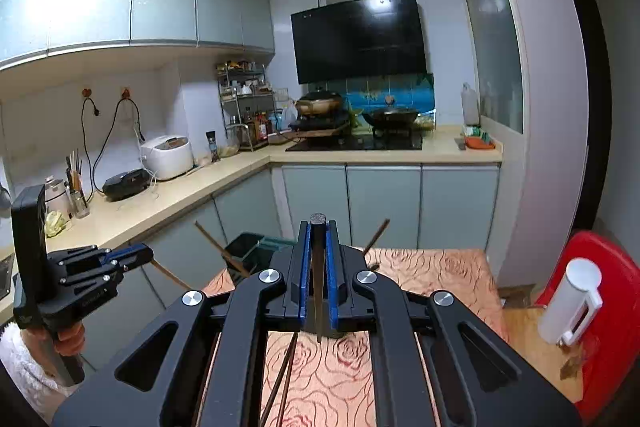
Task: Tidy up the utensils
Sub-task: 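Lift both held chopsticks upright and carry them over the black caddy, then lower both held chopsticks into the black caddy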
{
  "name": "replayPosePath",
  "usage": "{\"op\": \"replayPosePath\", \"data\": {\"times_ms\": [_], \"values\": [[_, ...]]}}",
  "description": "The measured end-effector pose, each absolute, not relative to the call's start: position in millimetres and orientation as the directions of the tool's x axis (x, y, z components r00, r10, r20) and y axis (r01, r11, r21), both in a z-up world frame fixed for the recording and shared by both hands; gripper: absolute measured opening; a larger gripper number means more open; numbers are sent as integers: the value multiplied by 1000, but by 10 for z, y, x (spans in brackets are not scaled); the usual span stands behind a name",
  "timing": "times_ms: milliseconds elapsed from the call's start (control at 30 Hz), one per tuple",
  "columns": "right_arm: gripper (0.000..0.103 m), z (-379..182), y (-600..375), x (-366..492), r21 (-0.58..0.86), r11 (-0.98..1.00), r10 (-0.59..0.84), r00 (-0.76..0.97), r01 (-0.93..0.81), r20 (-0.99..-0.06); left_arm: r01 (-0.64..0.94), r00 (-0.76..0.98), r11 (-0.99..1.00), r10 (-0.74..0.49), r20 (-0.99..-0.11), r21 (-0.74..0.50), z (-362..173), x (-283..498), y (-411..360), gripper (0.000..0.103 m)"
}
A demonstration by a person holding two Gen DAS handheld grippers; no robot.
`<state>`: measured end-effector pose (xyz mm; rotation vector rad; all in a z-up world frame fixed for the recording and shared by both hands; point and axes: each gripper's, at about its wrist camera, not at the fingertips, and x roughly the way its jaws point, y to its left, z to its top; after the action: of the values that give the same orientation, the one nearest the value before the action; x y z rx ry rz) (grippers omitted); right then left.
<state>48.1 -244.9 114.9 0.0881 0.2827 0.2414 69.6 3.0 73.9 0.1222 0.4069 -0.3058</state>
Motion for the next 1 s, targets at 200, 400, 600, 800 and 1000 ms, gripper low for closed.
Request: {"op": "replayPosePath", "data": {"times_ms": [200,400,600,800,1000], "values": [[8,1412,-2446,601,111,970,237,943,-216,-232,327,879,943,-281,-385,60,933,818,-47,5],[8,1669,-2429,725,92,975,218,956,-204,-195,329,887,942,-283,-365,68,1121,943,-134,5],[8,1811,-2410,853,56,981,192,966,-185,-173,325,896,942,-278,-345,86,1277,1085,-240,5],[8,1864,-2394,1078,41,984,177,968,-172,-177,318,897,944,-272,-349,83,1320,1302,-289,5],[8,1833,-2385,1265,63,977,212,955,-203,-209,308,886,948,-257,-386,75,1228,1539,-302,5]]}}
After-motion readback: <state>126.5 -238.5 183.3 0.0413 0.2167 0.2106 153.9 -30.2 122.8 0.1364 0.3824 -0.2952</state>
